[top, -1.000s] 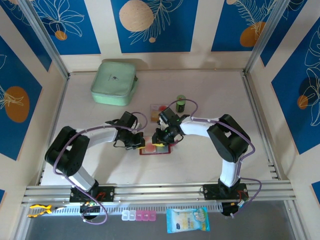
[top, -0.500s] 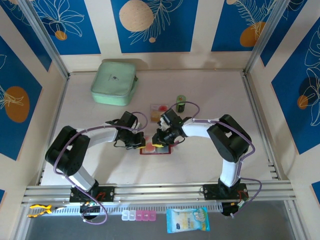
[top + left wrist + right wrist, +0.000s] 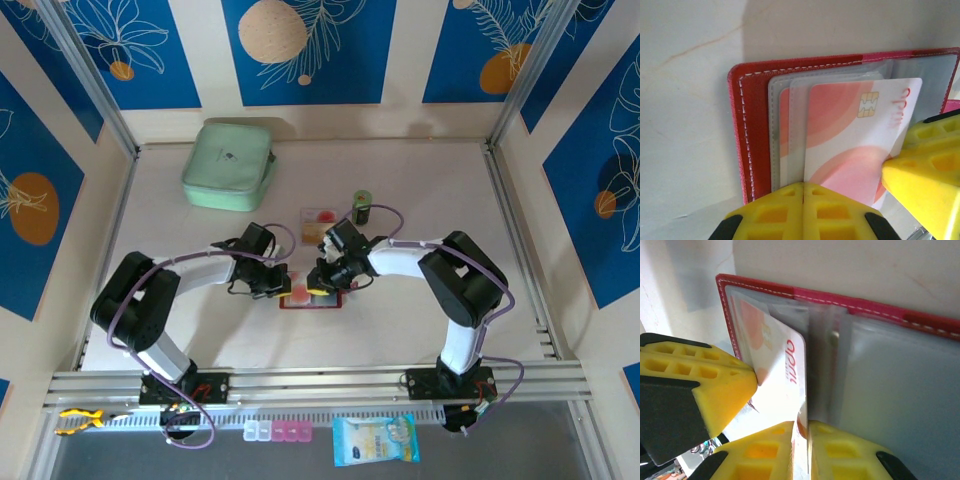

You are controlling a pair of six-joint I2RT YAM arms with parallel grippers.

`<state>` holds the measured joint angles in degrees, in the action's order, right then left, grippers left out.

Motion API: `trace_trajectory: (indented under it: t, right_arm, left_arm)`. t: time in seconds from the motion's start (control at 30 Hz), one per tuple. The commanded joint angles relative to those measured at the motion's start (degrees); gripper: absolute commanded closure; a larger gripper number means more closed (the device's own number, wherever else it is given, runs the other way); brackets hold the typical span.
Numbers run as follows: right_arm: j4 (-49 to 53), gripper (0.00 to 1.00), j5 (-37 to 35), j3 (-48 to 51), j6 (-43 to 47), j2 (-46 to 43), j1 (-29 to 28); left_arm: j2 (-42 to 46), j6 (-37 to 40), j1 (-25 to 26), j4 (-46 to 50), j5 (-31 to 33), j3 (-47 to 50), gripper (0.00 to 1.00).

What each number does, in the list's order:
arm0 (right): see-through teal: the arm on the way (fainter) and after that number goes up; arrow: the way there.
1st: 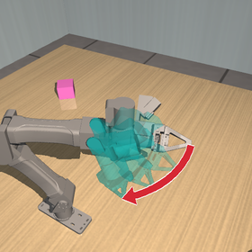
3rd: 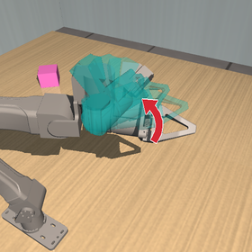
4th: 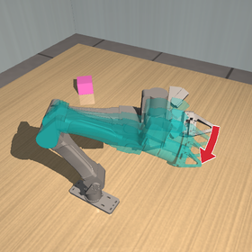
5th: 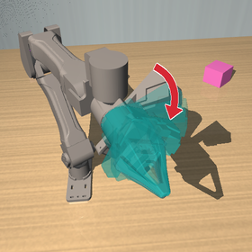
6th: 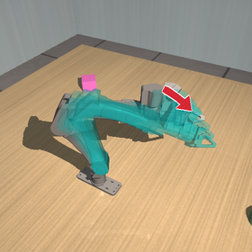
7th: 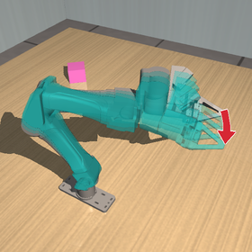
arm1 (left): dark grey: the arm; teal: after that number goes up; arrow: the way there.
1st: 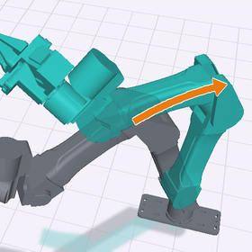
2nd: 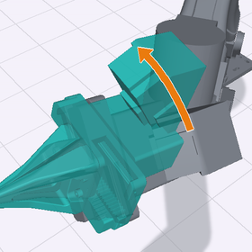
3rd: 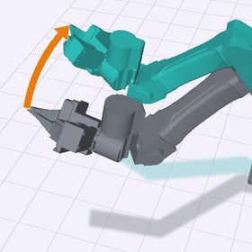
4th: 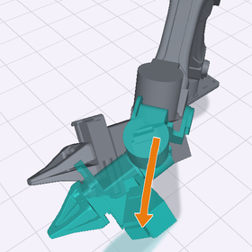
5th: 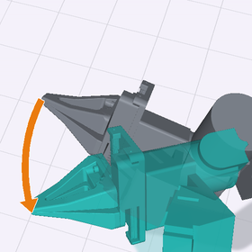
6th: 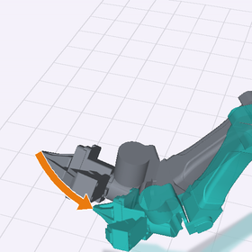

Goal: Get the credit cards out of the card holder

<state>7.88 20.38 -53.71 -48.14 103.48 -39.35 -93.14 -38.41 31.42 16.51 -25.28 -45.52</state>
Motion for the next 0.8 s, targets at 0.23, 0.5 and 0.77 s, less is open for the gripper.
trace_trajectory:
  t: [0.23, 0.5, 0.77]
  right_arm:
    - [-1.75, 0.91, 1.77, 0.8, -0.76, -1.95, 0.22]
    - [-0.58, 0.98, 0.69, 1.46, 0.18, -2.89, 0.5]
    - [10.74, 1.0, -3.96, -0.38, 5.69, -5.68, 1.02]
  left_arm:
    - [-1.65, 1.29, 0.31, 1.94, 1.87, 1.44, 1.0]
    - [-1.33, 1.17, 0.25, 2.14, 1.81, 1.5, 1.0]
    - [-0.64, 1.11, 0.23, 2.33, 2.0, 2.02, 1.0]
